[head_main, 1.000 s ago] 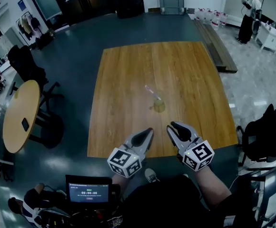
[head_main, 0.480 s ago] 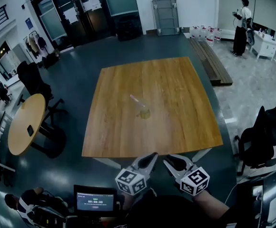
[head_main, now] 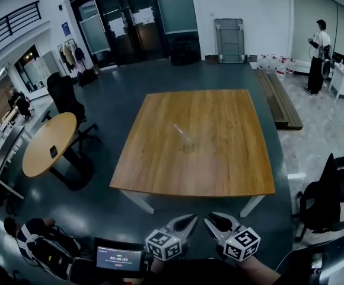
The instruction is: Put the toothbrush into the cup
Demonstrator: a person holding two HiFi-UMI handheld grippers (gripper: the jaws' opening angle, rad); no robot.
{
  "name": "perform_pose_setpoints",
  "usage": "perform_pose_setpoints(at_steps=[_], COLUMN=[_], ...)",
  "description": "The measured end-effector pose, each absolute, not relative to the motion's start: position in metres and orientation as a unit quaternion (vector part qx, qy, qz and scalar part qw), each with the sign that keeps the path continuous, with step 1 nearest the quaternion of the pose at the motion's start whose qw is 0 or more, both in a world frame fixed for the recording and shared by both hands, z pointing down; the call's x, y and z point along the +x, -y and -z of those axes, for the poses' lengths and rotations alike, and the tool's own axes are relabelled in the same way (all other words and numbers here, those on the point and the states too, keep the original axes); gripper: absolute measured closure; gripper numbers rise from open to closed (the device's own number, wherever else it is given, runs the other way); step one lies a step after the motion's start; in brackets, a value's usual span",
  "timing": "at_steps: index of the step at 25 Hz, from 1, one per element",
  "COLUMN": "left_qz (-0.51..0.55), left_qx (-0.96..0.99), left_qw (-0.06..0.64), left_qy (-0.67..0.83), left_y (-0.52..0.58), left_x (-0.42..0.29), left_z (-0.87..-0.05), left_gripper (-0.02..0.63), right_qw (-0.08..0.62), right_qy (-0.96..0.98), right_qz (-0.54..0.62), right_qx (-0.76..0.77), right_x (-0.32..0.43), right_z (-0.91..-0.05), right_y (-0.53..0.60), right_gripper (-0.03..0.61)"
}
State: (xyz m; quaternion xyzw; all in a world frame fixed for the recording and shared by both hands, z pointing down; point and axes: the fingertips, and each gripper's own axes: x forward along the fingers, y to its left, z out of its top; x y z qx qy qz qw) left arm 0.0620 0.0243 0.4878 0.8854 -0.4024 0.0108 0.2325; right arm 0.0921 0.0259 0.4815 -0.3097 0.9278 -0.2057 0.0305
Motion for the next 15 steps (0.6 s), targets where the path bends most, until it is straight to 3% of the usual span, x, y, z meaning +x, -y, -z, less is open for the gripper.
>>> perform_pose_setpoints(at_steps=[15], left_qz=[-0.014], left_qx=[0.899], left_qw=[0.232], left_qy=[0.371], left_y=[-0.037], left_x=[0.035], left_z=[-0.479], left_gripper=[0.614], right_qw=[0.033], right_qy=[-0.918], right_qz=[0.236], right_qx=[-0.316], right_x=[0.052], right_z=[-0.486], right_y=[-0.036], right_gripper=[0.489])
